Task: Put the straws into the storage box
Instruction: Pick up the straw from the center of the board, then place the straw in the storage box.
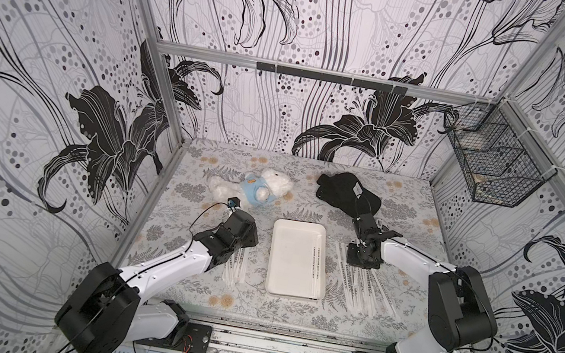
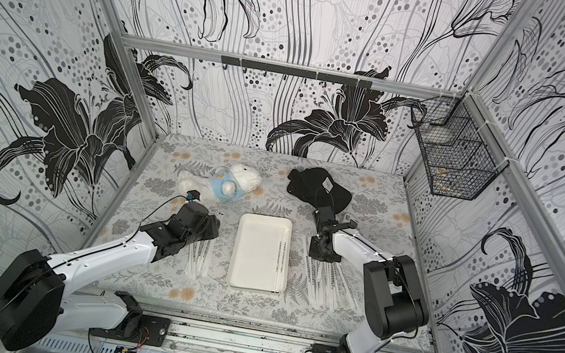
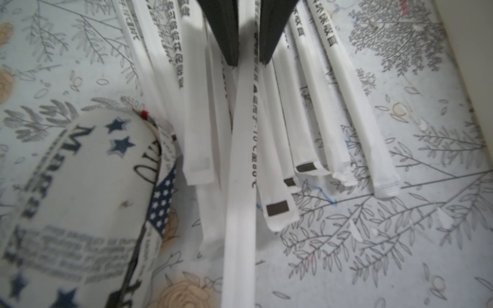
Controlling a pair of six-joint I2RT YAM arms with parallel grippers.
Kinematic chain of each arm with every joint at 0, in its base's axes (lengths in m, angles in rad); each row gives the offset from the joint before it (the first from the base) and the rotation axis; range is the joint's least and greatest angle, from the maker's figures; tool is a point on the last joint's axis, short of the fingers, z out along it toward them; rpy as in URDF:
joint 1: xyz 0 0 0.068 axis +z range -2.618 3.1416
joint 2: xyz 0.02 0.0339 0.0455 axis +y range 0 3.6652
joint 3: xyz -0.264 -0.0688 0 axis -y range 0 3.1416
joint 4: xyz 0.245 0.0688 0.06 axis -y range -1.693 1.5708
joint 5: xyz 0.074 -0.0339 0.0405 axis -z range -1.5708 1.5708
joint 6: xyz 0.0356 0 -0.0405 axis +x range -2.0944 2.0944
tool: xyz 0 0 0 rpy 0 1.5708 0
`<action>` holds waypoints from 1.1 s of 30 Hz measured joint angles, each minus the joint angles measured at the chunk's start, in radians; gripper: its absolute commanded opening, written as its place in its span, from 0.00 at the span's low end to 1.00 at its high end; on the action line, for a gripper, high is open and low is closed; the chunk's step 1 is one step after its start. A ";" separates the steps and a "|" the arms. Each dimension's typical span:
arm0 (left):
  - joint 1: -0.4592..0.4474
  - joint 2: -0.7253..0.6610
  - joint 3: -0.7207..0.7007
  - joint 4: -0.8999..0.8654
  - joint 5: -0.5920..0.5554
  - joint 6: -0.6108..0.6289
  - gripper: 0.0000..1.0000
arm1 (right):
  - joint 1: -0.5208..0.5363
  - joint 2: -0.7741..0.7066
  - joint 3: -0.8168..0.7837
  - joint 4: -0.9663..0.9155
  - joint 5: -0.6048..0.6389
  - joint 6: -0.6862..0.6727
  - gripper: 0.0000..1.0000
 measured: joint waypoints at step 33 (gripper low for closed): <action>0.072 -0.095 -0.056 -0.001 0.019 -0.011 0.56 | 0.382 -0.099 0.011 0.171 -0.183 0.366 0.16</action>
